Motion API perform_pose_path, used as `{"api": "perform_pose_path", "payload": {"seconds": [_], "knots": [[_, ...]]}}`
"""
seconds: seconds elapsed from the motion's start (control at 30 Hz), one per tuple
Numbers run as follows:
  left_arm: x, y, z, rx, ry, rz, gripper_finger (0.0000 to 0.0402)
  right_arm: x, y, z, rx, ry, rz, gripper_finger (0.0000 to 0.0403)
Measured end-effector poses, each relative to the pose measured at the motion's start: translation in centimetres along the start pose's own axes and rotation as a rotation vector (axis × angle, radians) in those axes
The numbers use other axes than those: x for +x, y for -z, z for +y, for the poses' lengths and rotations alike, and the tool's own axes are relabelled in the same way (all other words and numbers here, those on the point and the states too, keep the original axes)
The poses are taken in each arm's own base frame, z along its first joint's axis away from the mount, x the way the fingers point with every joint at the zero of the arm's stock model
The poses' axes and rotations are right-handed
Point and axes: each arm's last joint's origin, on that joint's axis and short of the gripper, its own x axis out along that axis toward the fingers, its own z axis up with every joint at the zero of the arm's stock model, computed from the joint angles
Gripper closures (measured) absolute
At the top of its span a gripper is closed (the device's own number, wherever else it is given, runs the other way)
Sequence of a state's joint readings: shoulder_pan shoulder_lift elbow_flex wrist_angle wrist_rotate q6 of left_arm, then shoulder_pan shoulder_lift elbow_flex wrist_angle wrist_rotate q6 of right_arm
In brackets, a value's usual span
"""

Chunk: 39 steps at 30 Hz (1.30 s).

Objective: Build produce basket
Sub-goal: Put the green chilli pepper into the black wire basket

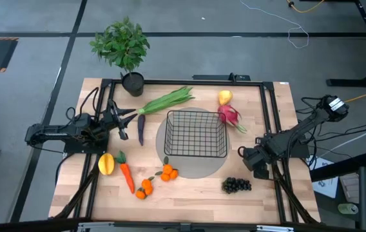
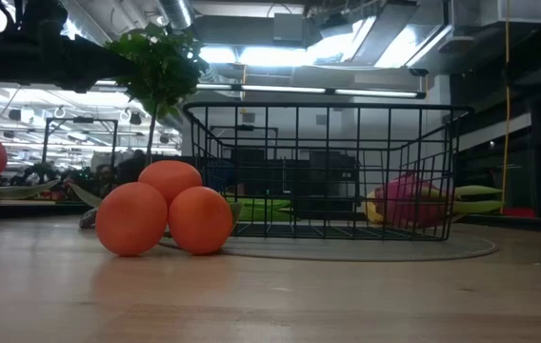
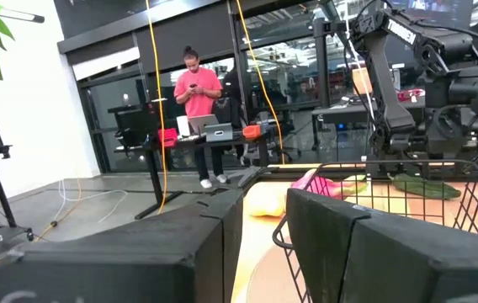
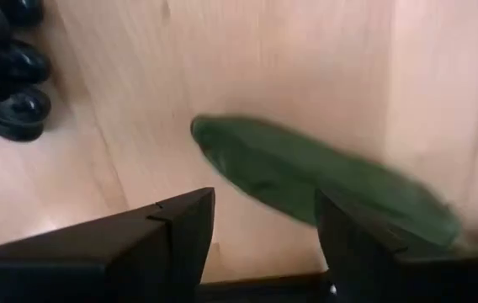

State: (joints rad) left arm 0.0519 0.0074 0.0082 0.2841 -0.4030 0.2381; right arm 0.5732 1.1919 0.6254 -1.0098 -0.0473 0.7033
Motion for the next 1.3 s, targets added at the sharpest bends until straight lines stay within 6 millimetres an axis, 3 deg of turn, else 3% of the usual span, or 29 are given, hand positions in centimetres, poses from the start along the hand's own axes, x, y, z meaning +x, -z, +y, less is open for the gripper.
{"api": "perform_pose_path", "payload": {"seconds": [0.67,0.9,1.13,1.3], "knots": [[0.0,0.1,0.0,0.002,0.002,0.006,0.0317,2.0,0.3,-0.6,-0.235,0.031,-0.044,0.0209],[0.0,0.1,0.0,0.003,0.001,0.006,0.0317,1.9,-1.0,0.4,-0.036,-0.055,-0.199,0.0209],[0.0,0.1,0.0,0.003,0.002,0.006,0.0317,1.6,-2.5,-0.3,0.357,-0.019,-0.385,0.0209],[0.0,0.1,0.0,0.002,0.002,0.006,0.0317,1.2,-3.0,-0.5,0.317,-0.039,-0.363,0.0209]]}}
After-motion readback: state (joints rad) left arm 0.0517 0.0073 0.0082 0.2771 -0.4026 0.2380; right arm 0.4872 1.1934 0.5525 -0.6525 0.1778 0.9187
